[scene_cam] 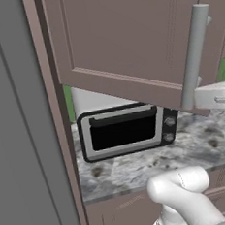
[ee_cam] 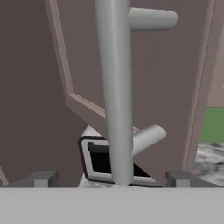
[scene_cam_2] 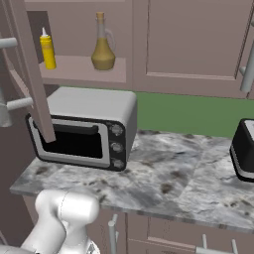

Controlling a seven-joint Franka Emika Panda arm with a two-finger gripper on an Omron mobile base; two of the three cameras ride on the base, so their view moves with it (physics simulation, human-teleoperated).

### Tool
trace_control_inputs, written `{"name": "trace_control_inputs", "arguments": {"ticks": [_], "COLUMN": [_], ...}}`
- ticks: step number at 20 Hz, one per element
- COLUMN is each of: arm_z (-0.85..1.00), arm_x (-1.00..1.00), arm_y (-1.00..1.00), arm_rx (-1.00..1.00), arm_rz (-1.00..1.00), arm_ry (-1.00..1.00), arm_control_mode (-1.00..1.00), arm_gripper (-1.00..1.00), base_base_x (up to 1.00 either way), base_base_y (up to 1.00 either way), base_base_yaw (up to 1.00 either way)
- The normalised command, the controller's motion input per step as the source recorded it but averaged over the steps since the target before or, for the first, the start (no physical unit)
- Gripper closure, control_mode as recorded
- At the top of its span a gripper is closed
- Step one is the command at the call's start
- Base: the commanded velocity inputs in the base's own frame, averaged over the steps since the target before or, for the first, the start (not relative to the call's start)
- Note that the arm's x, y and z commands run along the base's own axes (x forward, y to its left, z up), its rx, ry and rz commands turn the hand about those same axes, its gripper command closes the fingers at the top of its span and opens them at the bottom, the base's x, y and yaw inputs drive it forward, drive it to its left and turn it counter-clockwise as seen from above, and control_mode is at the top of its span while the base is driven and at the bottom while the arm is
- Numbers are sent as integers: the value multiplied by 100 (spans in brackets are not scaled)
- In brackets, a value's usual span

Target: Move the mustard and oil and vinegar bottle from the cabinet to the dining counter.

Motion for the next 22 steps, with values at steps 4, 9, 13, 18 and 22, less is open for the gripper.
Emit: {"name": "trace_control_inputs", "arguments": {"ticks": [4, 9, 13, 18, 22], "arm_z": [22, 14, 4, -3, -1], "arm_x": [-19, -3, -6, -16, 9], "arm_y": [-48, -50, -34, -20, -11], "arm_rx": [14, 18, 22, 35, 35], "arm_rz": [-9, -10, -6, -10, -7], "arm_ry": [12, 11, 0, -1, -2], "arm_control_mode": [-100, -100, -100, -100, -100], "arm_gripper": [-100, -100, -100, -100, -100], "base_base_x": [0, 0, 0, 0, 0], "base_base_y": [0, 0, 0, 0, 0], "base_base_yaw": [0, 0, 0, 0, 0]}}
